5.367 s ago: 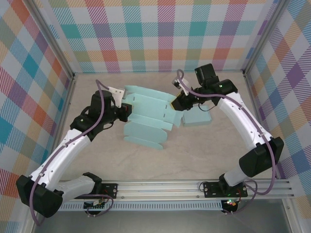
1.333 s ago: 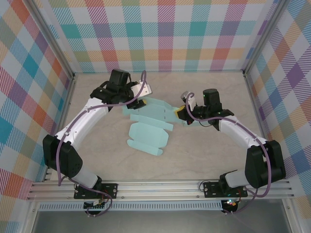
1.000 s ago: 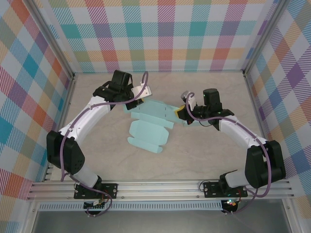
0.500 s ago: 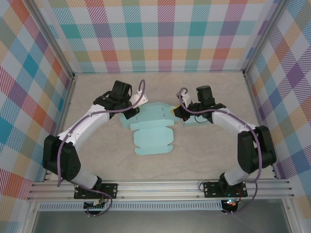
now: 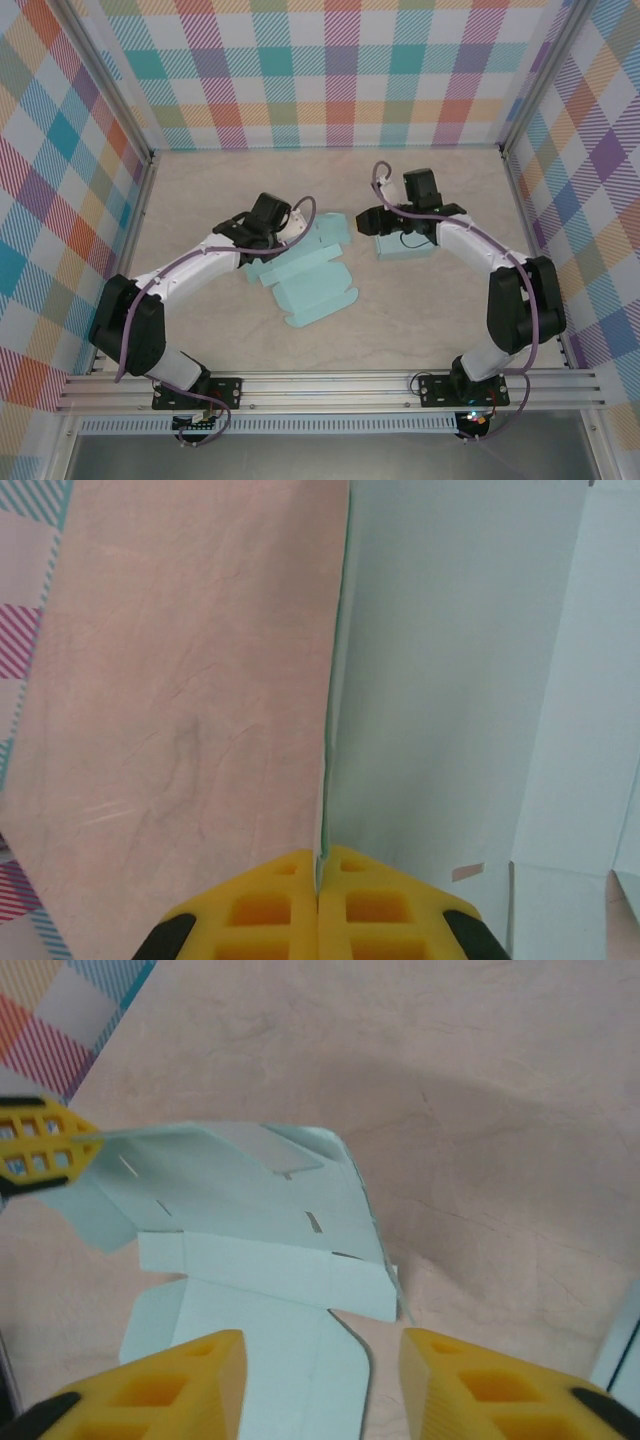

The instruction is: Fold the paper box

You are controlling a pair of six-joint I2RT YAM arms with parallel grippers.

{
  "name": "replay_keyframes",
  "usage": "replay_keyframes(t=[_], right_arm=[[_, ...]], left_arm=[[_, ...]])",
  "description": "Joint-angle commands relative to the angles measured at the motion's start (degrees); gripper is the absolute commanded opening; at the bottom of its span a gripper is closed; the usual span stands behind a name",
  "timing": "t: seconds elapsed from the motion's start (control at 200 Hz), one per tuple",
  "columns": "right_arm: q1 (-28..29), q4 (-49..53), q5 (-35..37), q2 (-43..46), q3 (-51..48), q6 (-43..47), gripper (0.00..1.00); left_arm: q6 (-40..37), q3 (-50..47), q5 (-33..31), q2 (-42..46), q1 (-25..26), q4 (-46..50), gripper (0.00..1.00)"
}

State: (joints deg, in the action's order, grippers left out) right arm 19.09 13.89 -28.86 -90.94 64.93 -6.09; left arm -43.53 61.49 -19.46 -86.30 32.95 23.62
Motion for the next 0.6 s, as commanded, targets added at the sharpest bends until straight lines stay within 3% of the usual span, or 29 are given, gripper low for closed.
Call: replay_keyframes(t=[0.0,0.18,0.305,0.595], right_arm=[[-0.2,5.8,1.4,1.9,5.7,-12.3,0.49],[1.1,7.0,0.0,0.6,9.9,-21.9,0.53],[4.4,9.9,5.4,-0.3,12.1,-22.7,0.61],[9.4,13.6,10.6,-7.3,18.0,-23.2,0.62]], left_arm=[[-2.4,-3.0,-6.7,1.5,2.8,-7.1,0.04],[-5.3,-8.2,-13.1,1.7,7.2,-18.4,0.04],[-6.6,-11.1,-15.9,2.0,9.3,-24.3,0.04],[-8.5,-15.5,-18.8,2.8,12.2,-30.9,0.04]])
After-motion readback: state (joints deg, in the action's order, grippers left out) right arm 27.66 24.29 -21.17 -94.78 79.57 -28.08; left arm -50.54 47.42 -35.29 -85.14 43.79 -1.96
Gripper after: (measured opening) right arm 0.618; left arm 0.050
